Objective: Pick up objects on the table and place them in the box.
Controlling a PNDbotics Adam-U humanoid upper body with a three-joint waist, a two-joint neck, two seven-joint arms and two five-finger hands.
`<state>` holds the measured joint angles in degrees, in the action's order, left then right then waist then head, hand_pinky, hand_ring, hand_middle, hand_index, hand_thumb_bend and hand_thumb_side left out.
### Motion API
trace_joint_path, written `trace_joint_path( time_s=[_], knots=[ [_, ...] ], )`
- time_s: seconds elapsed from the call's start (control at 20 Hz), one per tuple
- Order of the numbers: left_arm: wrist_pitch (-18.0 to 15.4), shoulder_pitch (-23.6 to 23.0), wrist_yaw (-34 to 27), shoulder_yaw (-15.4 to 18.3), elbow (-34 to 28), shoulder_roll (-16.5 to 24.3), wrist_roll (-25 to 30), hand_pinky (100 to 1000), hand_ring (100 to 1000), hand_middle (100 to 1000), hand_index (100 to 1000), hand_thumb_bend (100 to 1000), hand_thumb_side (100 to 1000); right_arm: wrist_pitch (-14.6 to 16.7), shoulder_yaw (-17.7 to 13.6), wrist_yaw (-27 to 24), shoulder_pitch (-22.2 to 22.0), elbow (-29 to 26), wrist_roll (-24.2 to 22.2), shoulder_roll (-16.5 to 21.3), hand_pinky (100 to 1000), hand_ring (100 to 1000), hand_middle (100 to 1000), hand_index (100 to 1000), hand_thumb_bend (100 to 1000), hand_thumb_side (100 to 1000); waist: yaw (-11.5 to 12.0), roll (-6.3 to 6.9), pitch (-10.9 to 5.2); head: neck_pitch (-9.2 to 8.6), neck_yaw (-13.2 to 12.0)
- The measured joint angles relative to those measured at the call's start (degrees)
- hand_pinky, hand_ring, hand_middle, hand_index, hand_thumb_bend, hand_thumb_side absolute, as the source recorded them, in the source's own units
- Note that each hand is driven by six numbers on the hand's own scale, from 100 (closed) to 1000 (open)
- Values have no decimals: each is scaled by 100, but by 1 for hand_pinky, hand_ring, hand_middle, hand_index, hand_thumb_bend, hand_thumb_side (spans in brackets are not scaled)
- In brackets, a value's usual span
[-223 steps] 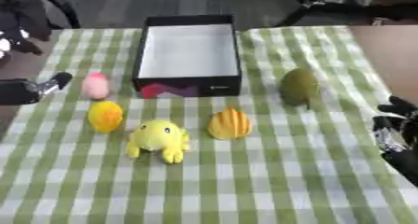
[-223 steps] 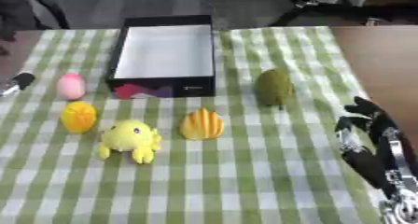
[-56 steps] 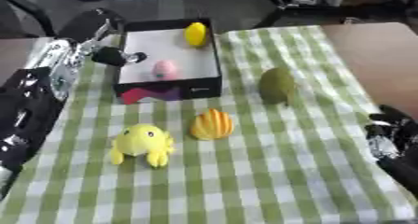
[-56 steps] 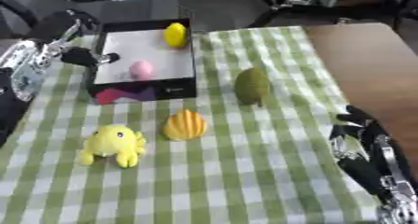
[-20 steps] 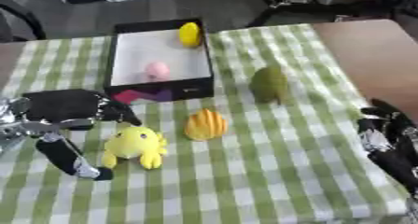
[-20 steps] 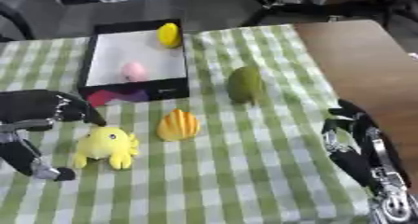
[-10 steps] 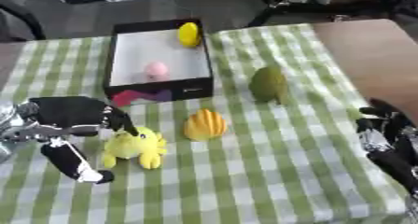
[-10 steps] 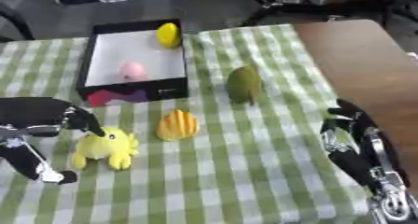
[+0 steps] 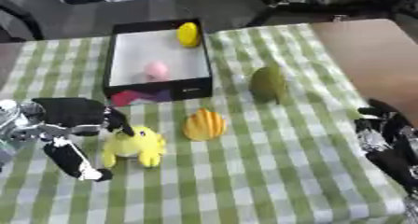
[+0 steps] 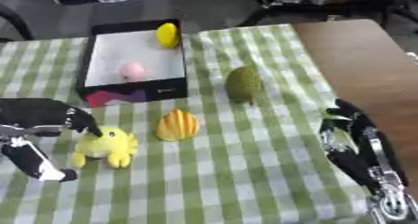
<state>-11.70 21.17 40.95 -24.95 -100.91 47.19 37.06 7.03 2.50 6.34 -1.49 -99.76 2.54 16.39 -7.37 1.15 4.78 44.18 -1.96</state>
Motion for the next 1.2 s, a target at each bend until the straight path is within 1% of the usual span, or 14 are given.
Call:
trace_joint_path(
  time_s=[0.15, 0.3, 0.5, 0.65, 0.8, 0.9, 0.95, 1.0, 1.1, 1.15, 1.2],
  knots=[
    [66, -60, 227, 52, 23, -43, -278, 814, 738, 803, 914, 463, 473, 0, -1, 0, 0, 1, 0, 0, 884, 726, 754, 903, 100, 400, 6, 0, 0, 0, 7],
    [116, -72, 391, 82, 24, -43, -546, 840, 778, 834, 930, 463, 480, 0, -1, 0, 0, 1, 0, 0, 884, 726, 754, 903, 100, 402, 14, 0, 0, 0, 7],
    [177, -72, 577, 84, 66, -44, -838, 844, 782, 835, 932, 464, 477, 1, 0, 0, 0, 1, -2, 0, 884, 726, 754, 903, 100, 399, 14, 0, 0, 0, 9],
    [168, -81, 657, 35, 161, -90, -903, 839, 776, 832, 932, 462, 473, 1, 0, 0, 0, 1, -2, 0, 885, 726, 754, 903, 100, 400, 2, 0, 0, 0, 9],
    [105, -82, 665, -42, 279, -147, -820, 818, 756, 818, 922, 461, 462, 1, 0, 0, 2, 2, -3, 0, 885, 726, 754, 903, 100, 402, -1, 0, 0, 0, 9],
    [72, -82, 640, -81, 365, -204, -751, 793, 721, 786, 898, 431, 443, 1, 1, 0, 2, 2, -5, 0, 885, 726, 754, 903, 100, 401, -1, 0, 0, 0, 10],
    [59, -81, 627, -94, 405, -243, -735, 759, 676, 750, 870, 326, 385, 1, 1, 0, 2, 2, -6, 0, 885, 726, 754, 903, 100, 401, -1, 0, 0, 0, 10],
    [56, -80, 606, -96, 439, -285, -733, 744, 654, 731, 854, 280, 358, 1, 1, 0, 3, 2, -6, 0, 885, 726, 754, 903, 100, 401, -2, 0, 0, 0, 10],
    [44, -72, 583, -96, 502, -372, -763, 705, 602, 672, 814, 160, 293, 0, 1, 0, 8, 2, -6, 0, 885, 726, 754, 904, 100, 402, -2, 0, 0, 0, 11],
    [40, -61, 583, -95, 534, -415, -800, 663, 548, 606, 762, 100, 252, 0, 1, 0, 17, 2, -7, 0, 885, 726, 754, 903, 100, 402, -2, 0, 0, 0, 11],
    [39, -50, 585, -92, 562, -456, -855, 654, 535, 591, 747, 100, 252, -1, 1, 0, 24, 2, -8, 0, 885, 726, 754, 903, 100, 402, -2, 0, 0, 0, 11]
  ],
)
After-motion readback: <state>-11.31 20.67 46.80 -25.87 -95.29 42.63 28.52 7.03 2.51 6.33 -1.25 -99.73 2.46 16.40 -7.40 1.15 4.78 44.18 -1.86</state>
